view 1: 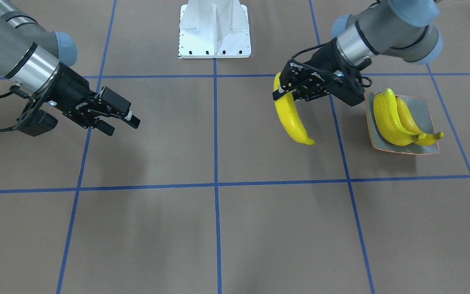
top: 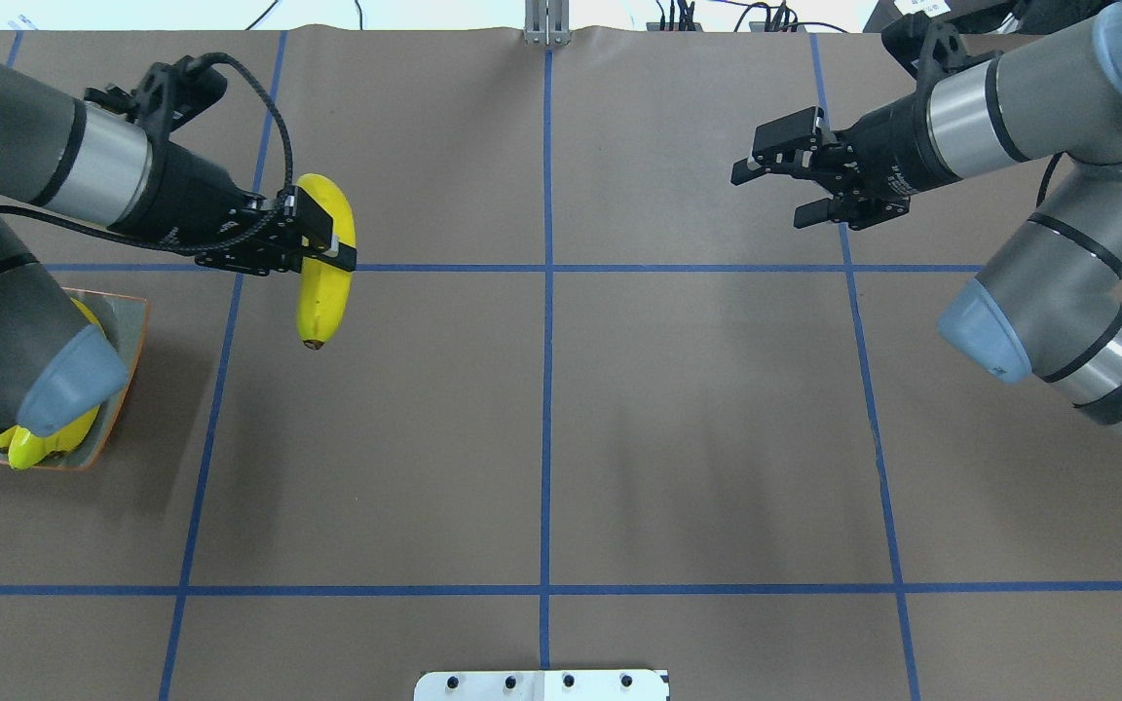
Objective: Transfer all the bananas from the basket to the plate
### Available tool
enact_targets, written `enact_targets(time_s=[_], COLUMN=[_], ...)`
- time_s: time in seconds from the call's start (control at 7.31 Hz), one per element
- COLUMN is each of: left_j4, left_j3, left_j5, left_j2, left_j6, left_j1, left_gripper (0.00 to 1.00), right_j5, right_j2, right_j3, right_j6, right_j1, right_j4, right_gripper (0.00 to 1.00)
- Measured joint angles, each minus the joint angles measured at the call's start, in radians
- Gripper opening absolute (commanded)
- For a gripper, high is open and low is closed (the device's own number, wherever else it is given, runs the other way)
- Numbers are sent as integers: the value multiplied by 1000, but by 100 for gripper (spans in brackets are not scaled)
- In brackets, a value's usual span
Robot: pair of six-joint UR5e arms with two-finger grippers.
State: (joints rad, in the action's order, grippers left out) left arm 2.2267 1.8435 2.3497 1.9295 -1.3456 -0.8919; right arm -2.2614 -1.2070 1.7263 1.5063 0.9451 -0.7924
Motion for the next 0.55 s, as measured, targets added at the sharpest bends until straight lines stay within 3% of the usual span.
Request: enact_targets(time_s=[0.27,0.55], left_j4=[-286,-690], left_j3=[92,238], left_j5=[-77,-241], left_j2=[-36,-51], left_j6=[147,391], left_j1=[-17,-17], left_gripper=[0,0], right_j5=[66,101], right_j2=[-27,-34], right_j3=[-3,-6], right_j6=[-5,-6], right_j1=[5,4], right_j4=[2,2], right_gripper=[100,100])
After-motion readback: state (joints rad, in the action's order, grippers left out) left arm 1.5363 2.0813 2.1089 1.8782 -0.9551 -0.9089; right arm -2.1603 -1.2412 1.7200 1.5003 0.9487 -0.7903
